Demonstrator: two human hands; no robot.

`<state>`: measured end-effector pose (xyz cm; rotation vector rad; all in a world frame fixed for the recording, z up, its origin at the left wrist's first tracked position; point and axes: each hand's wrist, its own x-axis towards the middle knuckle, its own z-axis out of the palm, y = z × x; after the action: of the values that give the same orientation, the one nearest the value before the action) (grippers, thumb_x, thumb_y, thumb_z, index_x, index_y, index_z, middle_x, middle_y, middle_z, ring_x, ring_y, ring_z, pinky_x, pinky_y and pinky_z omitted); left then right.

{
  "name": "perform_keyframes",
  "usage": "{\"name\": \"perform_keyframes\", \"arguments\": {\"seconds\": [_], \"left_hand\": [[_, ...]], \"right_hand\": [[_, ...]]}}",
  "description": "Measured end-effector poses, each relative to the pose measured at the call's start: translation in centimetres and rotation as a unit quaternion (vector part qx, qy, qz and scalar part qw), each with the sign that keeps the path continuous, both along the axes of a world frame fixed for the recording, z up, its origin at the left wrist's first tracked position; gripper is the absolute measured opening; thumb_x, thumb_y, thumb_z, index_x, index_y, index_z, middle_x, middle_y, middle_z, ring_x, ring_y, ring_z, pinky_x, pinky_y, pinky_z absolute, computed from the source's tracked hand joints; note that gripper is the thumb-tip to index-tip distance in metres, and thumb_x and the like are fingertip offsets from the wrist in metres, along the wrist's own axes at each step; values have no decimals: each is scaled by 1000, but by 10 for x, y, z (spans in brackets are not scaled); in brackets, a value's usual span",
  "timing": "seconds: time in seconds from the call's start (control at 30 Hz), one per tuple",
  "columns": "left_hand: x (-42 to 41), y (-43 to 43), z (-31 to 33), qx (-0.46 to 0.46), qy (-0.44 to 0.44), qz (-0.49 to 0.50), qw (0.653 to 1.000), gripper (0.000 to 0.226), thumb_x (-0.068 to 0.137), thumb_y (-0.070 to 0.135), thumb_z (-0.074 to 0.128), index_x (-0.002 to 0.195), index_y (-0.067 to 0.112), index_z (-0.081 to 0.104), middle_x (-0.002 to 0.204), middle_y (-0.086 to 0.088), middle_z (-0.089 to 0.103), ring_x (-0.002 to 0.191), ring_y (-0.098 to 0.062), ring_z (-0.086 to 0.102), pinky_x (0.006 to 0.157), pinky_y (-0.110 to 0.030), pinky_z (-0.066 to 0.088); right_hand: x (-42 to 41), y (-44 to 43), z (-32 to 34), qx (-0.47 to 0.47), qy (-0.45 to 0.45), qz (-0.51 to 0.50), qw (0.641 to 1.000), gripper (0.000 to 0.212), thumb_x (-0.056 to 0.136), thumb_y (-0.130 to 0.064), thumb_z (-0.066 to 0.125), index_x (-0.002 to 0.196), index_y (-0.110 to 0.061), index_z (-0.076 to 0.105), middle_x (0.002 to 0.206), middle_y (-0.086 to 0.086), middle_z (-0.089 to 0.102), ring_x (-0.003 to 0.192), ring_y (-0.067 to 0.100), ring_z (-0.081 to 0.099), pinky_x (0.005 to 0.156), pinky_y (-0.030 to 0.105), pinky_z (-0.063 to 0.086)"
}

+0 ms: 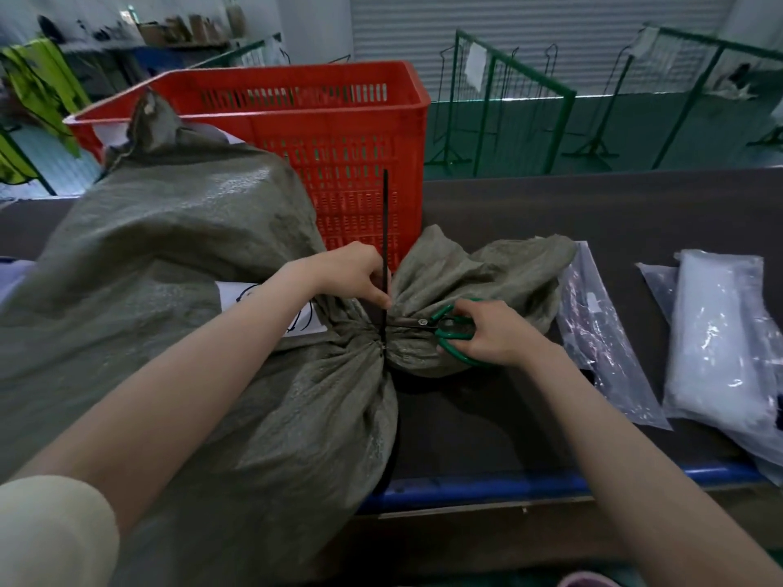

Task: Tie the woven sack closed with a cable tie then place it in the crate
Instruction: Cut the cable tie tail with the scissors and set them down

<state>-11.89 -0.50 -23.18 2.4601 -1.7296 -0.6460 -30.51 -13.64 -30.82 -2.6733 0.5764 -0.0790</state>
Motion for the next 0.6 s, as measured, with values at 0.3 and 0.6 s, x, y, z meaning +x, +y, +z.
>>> {"name": "perform_keyframes", "arguments": {"seconds": [0.3, 0.6], "left_hand": [[-1, 0, -5, -20, -19, -4, 1000, 36, 79, 40, 67, 93, 7, 71, 92, -12, 70, 87, -29, 63, 73, -40, 49], [-1, 1, -8, -29, -5, 10, 1000, 34, 79, 38, 67, 95, 8, 70, 96, -11, 70, 90, -27, 63, 77, -39, 51]], "right_hand": [[12, -2, 5, -47, 1, 33, 998, 44, 73, -51, 64, 102, -17, 62, 99, 4, 70, 92, 24, 63, 74, 33, 50], [16, -3, 9, -168, 23, 55, 984, 49, 79, -47, 61, 116, -14, 65, 98, 6, 73, 93, 24, 65, 80, 34, 50]]}}
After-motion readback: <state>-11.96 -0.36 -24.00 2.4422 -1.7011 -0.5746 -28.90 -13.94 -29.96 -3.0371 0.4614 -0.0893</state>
